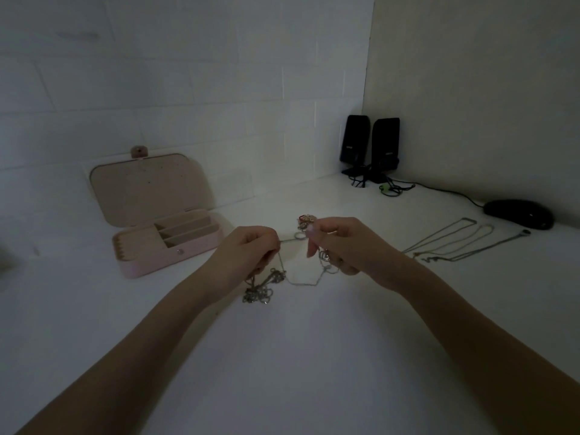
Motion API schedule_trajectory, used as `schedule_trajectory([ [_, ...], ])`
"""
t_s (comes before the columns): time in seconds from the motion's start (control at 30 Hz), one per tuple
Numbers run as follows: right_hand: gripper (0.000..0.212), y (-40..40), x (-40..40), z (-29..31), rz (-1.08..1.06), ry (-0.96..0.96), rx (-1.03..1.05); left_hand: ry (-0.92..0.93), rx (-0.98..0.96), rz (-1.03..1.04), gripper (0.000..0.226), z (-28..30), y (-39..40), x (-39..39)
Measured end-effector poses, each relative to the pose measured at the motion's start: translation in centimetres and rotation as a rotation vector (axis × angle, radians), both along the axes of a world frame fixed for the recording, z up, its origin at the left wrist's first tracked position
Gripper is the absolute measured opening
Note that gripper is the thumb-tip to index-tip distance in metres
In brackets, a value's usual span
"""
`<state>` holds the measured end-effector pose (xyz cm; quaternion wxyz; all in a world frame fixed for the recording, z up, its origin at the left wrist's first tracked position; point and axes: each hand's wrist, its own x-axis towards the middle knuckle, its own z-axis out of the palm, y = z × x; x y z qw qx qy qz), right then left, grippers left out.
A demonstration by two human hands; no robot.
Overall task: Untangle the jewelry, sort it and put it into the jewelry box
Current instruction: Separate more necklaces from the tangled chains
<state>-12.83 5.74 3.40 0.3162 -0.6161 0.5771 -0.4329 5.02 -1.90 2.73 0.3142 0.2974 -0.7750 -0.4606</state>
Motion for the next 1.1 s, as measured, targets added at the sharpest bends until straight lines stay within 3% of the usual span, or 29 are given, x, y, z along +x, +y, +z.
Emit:
schedule_trajectory([
  [0.23, 0.042, -0.2, -0.4, -0.1, 0.024, -0.061, 0.057, 0.079, 0.029, 0.025, 0.027, 0.3, -0.8, 0.5],
  [0.67, 0.042, 0.3, -1.7, 0.8, 0.02, -0.203, 0.067, 0.226, -0.038, 0.297, 0.035, 0.7, -2.2, 1.4],
  [0.83, 0.04, 0.3, -1.8, 0.6, -0.021, -0.103, 0.092, 0.221, -0.062, 0.292, 0.033, 0.6, -2.2, 1.2],
  [1.0, 0.029, 0.3, -2.1, 0.4, -0.073, 0.181, 0.162, 0.246, -0.105, 0.361, 0.03, 0.6, -2.2, 1.3],
  [1.1, 0.023, 0.5, -2.5, 0.4, -0.06, 0.237, 0.158, 0.263, -0.105, 0.403, 0.029, 0.6, -2.4, 1.3],
])
